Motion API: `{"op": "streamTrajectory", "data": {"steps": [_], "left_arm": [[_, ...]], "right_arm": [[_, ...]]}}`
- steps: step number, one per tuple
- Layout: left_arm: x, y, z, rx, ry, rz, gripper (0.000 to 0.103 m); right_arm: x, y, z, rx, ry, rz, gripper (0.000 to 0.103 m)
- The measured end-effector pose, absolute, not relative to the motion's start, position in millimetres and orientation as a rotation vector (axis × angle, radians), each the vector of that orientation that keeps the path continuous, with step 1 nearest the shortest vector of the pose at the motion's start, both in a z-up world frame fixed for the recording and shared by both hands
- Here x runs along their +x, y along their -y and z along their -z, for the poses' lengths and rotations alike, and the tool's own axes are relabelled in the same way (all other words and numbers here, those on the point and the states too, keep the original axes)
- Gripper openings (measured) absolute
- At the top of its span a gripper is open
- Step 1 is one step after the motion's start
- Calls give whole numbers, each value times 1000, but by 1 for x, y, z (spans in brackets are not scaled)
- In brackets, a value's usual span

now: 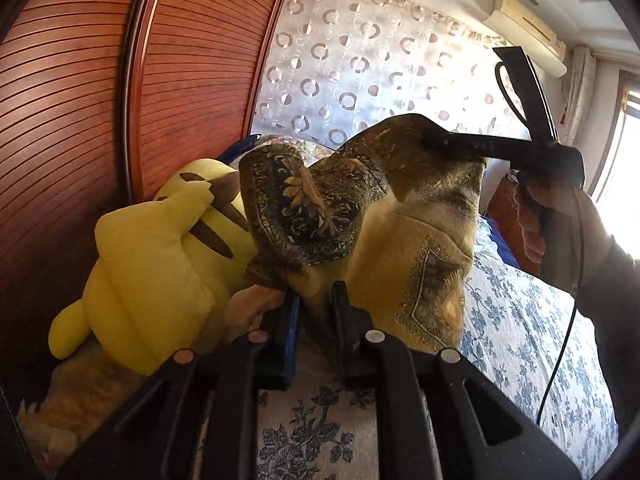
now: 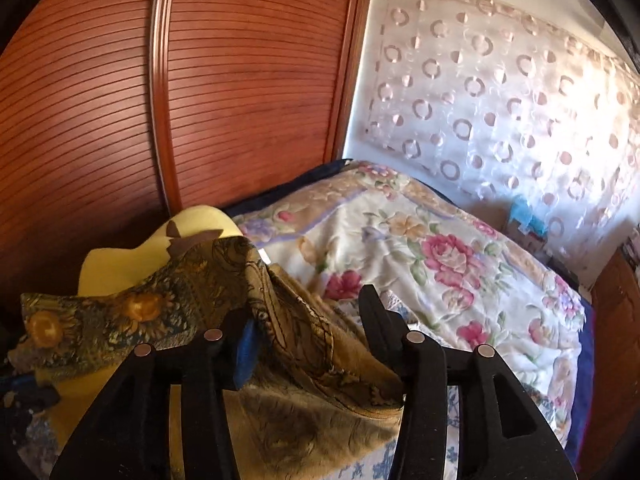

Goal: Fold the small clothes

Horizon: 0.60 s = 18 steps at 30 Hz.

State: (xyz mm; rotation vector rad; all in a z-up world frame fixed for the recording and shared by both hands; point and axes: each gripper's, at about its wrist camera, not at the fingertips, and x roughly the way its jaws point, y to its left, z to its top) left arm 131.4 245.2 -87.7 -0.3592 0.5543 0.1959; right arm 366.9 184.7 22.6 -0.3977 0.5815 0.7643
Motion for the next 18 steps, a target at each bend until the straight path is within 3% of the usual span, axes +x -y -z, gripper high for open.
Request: {"op": "streamTrajectory", "data": {"steps": [4,8,12,18], "left_arm": [[131,-245,85,-354,-554,-199,13],[130,-243,83,-347,-558,-202,13],[131,-244,83,-350,-561,-196,13],[135,-246,86,-353,-576,-189,13]], "right_arm": [[359,-183,-28,-405,-510,-688,67],[358,-174,-40,-367,-466,-677,75],[359,-167,-43,-366,-495,-686,77],[376,-140,8,-312,-703,-651,78]]}}
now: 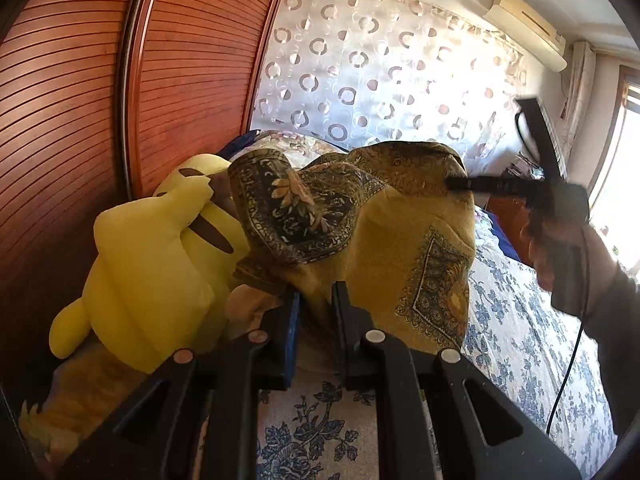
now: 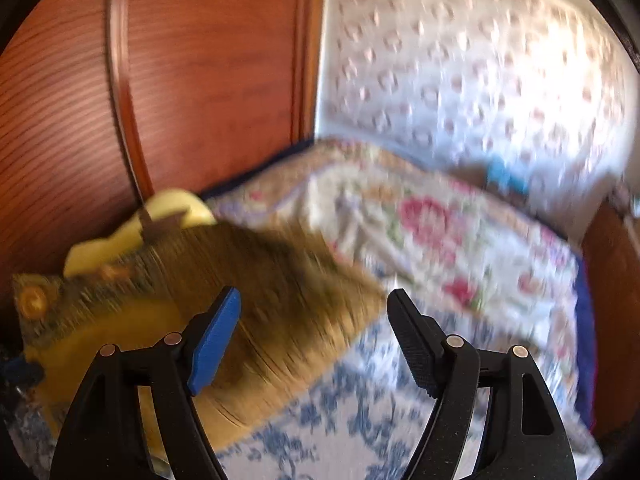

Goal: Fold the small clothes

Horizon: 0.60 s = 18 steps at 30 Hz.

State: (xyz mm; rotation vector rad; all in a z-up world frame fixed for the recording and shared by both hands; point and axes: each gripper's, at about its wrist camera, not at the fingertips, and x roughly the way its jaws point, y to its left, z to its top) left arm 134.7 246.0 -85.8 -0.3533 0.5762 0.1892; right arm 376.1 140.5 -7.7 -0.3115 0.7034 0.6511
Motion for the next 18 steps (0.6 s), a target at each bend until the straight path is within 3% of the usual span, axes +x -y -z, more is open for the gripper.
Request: {"op": "streamTrajectory", "data": {"steps": [9,11,14,18], "left_arm": [[138,-243,86,-357,-583,-146,1],[136,-242,83,-353,-575,-134,0],[133,-238,79,-352,-560,-130,0],[130,-232,75,-359,-561,-114,0]], "right_arm": [[402,-125,50,-49,-960,-752,77],[403,-128,51,-30,-978,-790,48],[396,-136,40,-79,-931,-833,18],[384,-151,8,-142,-805,-872,16]]}}
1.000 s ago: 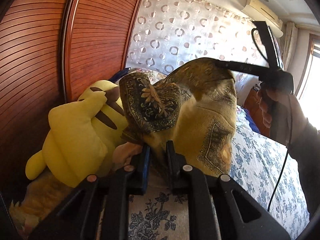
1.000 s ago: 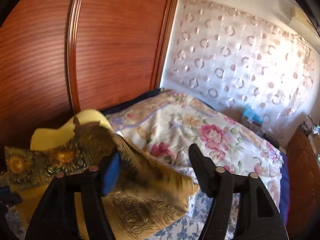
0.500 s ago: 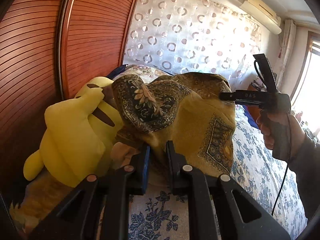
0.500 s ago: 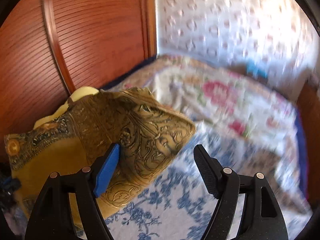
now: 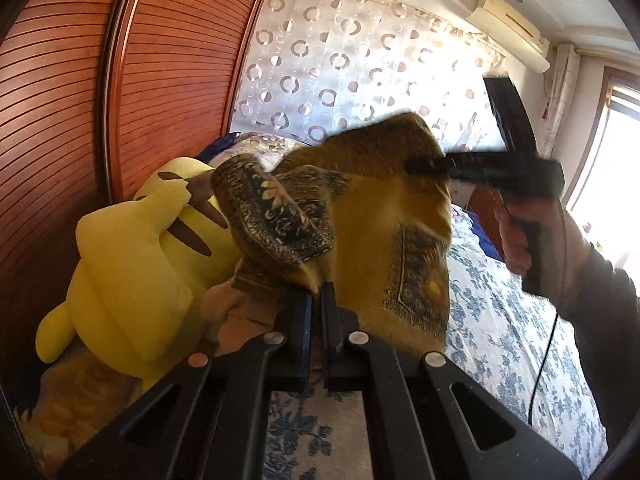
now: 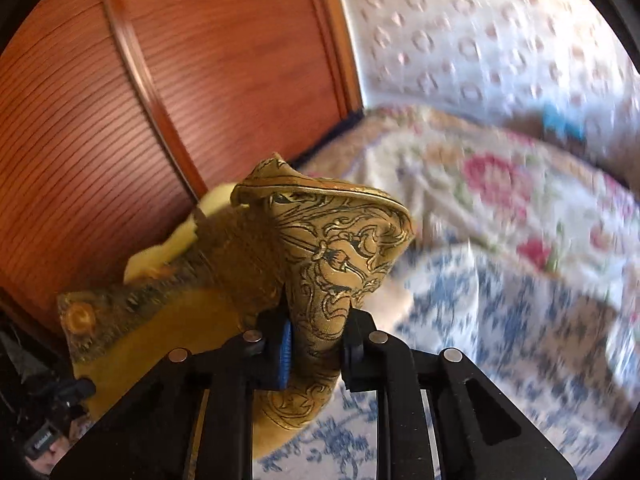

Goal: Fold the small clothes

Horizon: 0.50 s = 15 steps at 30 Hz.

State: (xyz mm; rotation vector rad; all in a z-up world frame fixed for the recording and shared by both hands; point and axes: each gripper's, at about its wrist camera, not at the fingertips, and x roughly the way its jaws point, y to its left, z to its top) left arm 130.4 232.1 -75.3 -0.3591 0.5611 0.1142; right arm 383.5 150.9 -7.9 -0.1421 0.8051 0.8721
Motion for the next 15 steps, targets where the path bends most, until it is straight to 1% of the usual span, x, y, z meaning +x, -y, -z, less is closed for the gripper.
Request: {"op": "streamTrajectory", "data": {"steps": [3,5,6,8,9,10,12,15], "left_arm": [[131,-229,77,-355,-579,-133,0],[131,-228,78,-345,-590,-147,1],[131,-227,78,-334,-593,-158,5],[129,-225,76,-304,-595,-167,9],[128,-223,74,-284,-596,-174,12],[126,-222,73,-264,-599,-185,15],[124,-218,69,-226,-602,-203,17],[116,-213,61,-181,-594,-226,18]], "right_arm": [[384,-167,-5,-173,-780,-876,16],[386,-177,-3,-223,-790,-846,26],[386,-183,3,-265,-798,-822,29],[386,-187,12,-326,-800,-771,48],[385,-185,16,-343,-792,-747,51],[383,-181,18,-342,-776,-730,54],[380,-170,18,-311,-762,-728,56],[371,-154,12,-276,-719,-695,60]]}}
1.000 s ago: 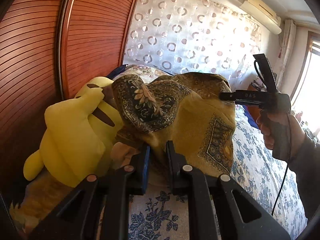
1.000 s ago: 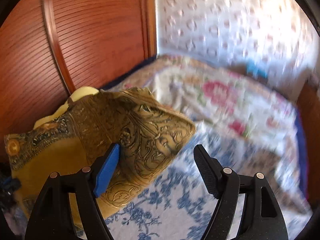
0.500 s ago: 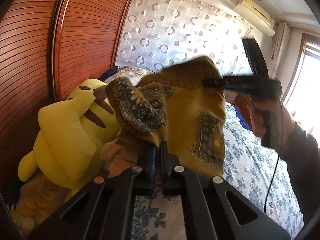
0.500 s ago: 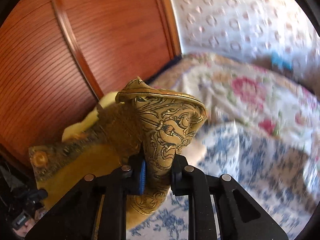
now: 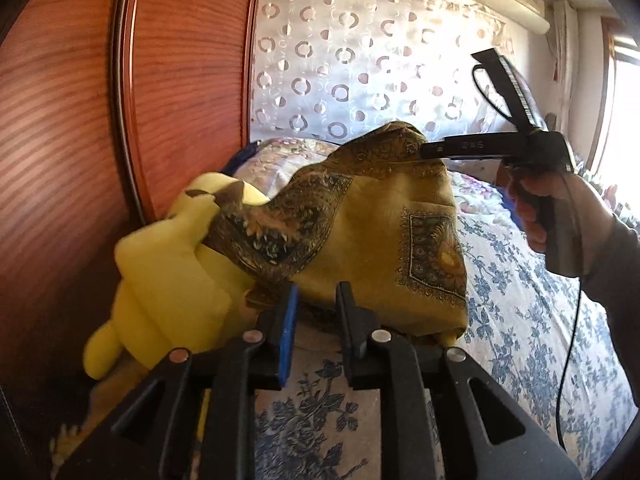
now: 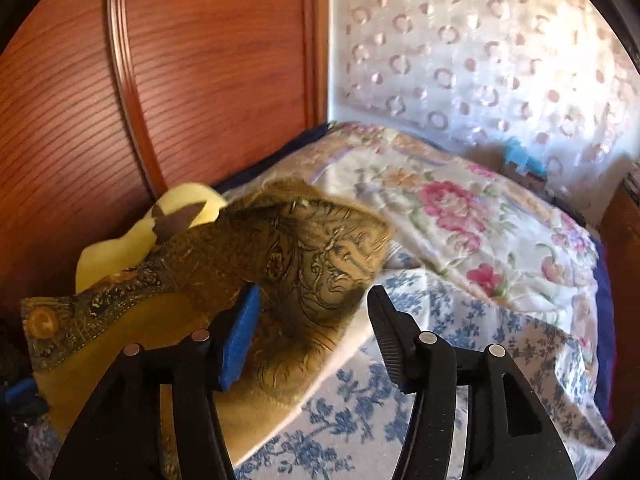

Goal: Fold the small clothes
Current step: 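Lay the cloth down beside the wardrobe and open both tools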

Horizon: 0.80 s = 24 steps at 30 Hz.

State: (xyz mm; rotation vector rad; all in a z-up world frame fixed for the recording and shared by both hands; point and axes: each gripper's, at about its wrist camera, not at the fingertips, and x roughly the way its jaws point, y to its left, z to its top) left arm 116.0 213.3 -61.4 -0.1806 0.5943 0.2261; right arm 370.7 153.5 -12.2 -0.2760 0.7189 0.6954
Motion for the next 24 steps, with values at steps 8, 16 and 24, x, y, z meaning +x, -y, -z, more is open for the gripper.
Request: {"op": "streamTrajectory", "data": {"steps": [8,16,24], "left_arm": [[99,-192,39,-122,-574,-220,18],[88,-146,20,-45,-557,-147,19],[81,-92,-6,-22,-521,-66,19]], "right_arm": [[320,-104,-13,-206,-646,-694,63],[232,-27,-37,-172,-569,-648,81],[151,58,-54,-112,-519,-519,88]]}}
